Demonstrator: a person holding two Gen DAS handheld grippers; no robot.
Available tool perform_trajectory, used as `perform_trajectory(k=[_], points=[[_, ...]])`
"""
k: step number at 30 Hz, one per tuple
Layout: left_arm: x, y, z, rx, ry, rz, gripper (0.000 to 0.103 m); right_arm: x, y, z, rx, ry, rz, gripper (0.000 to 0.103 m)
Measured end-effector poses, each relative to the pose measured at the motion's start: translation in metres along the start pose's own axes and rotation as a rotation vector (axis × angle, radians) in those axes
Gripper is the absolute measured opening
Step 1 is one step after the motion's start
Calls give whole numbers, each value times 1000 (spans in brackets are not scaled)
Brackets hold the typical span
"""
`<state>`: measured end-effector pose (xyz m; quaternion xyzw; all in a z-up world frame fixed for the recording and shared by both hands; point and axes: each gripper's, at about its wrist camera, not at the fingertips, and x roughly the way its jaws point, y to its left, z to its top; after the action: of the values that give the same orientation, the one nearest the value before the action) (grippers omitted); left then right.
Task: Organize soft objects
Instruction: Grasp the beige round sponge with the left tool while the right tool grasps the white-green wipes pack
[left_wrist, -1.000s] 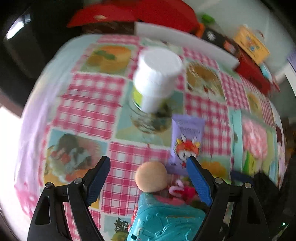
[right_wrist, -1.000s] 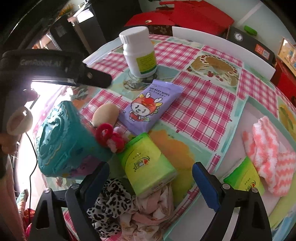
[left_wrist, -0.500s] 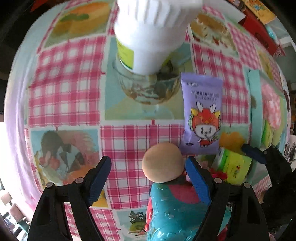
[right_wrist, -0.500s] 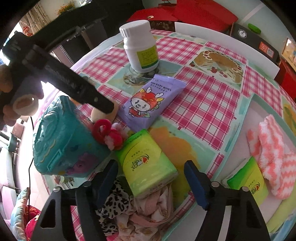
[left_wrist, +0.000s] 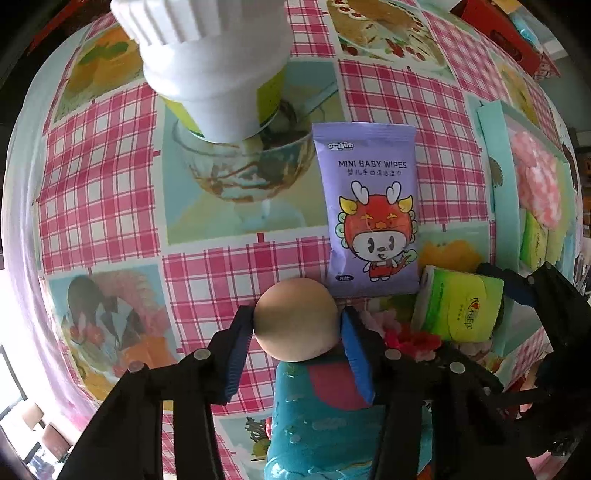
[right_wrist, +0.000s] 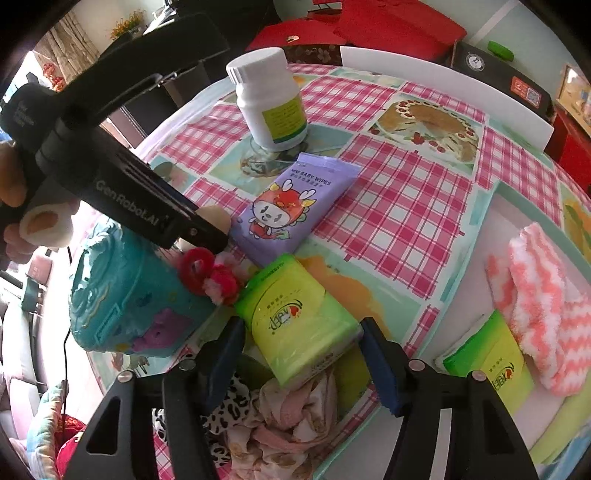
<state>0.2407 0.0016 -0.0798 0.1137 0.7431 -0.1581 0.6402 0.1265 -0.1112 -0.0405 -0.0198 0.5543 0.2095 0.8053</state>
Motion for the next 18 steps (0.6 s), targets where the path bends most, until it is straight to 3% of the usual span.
perform_trajectory(k=[9,18], points=[[-10,18,-21,-14,-43,-16,48,-3,-8,2,39,-18,-1,66],[-49,29,-22,-82,-130,-40,48,-13,-16,1,75,-55,0,64]])
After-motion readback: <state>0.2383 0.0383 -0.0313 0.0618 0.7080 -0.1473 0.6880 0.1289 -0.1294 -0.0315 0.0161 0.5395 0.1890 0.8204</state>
